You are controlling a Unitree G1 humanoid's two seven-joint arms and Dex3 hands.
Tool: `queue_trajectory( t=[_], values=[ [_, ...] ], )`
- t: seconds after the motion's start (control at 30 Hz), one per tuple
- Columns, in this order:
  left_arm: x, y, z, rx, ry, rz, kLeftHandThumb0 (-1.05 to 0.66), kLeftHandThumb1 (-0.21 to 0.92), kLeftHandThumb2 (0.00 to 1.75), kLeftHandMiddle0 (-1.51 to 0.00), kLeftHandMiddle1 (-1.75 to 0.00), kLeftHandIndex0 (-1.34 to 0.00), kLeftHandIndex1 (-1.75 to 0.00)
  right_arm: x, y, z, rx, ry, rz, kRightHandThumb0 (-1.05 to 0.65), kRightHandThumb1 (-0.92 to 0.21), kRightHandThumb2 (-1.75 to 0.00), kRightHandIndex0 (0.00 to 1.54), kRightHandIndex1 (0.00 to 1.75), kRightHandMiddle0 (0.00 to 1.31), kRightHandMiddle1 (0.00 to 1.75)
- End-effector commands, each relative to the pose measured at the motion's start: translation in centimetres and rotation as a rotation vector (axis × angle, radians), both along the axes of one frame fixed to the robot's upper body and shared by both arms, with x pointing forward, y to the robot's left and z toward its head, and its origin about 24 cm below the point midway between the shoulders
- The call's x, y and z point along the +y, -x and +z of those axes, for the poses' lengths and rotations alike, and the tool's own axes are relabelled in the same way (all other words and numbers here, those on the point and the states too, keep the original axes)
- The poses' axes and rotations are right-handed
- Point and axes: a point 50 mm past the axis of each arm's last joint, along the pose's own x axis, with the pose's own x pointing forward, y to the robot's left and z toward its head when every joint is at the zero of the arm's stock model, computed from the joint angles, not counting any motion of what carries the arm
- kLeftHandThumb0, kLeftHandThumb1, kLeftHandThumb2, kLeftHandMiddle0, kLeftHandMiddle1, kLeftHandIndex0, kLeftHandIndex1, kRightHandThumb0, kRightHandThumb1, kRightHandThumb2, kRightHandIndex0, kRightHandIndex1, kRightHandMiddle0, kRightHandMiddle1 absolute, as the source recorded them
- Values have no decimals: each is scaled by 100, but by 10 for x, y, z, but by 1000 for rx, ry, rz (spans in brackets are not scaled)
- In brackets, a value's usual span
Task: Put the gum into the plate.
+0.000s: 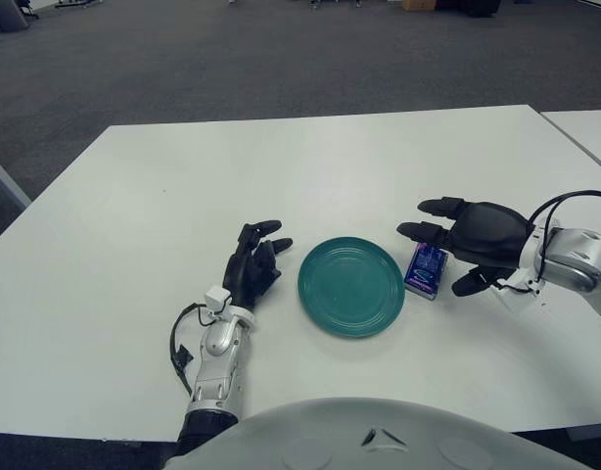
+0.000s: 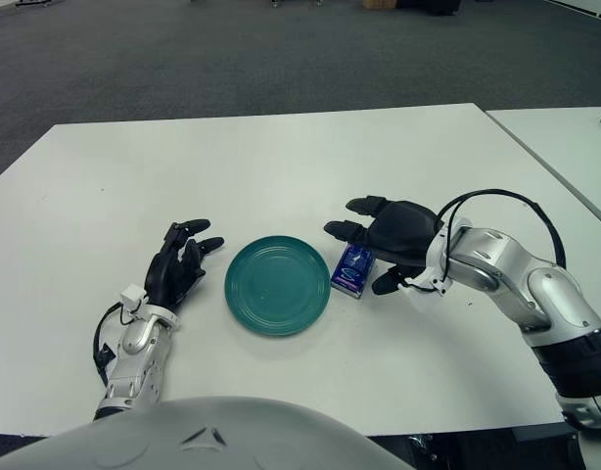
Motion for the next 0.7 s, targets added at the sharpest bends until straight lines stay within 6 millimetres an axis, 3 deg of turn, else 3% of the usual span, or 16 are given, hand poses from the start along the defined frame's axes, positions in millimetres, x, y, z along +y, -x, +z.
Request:
queue_trajectory(
  t=[0.0, 0.17, 0.3, 0.67],
  values=[
    [4, 8, -10, 64, -7, 9, -78, 92, 79, -38, -107, -20, -131, 3, -2, -4, -3, -8, 7, -105, -92, -81, 14, 4, 6, 5],
    [5, 10, -9, 69, -20, 15, -78, 92, 80, -37, -105, -19, -130, 2, -3, -13, 12, -17, -5, -105, -92, -82, 16, 4, 8, 7],
    [6, 11, -8, 68, -26, 18, -78, 92, 80, -37, -105, -18, -130, -2, -4, -26, 31, -32, -25, -105, -92, -81, 19, 2, 2, 26],
    [9, 15, -3, 74, -44, 31, -78, 92, 79, -39, -107, -19, -132, -10, -9, -50, 68, -126, -102, -104, -92, -75, 24, 2, 0, 43]
  ],
)
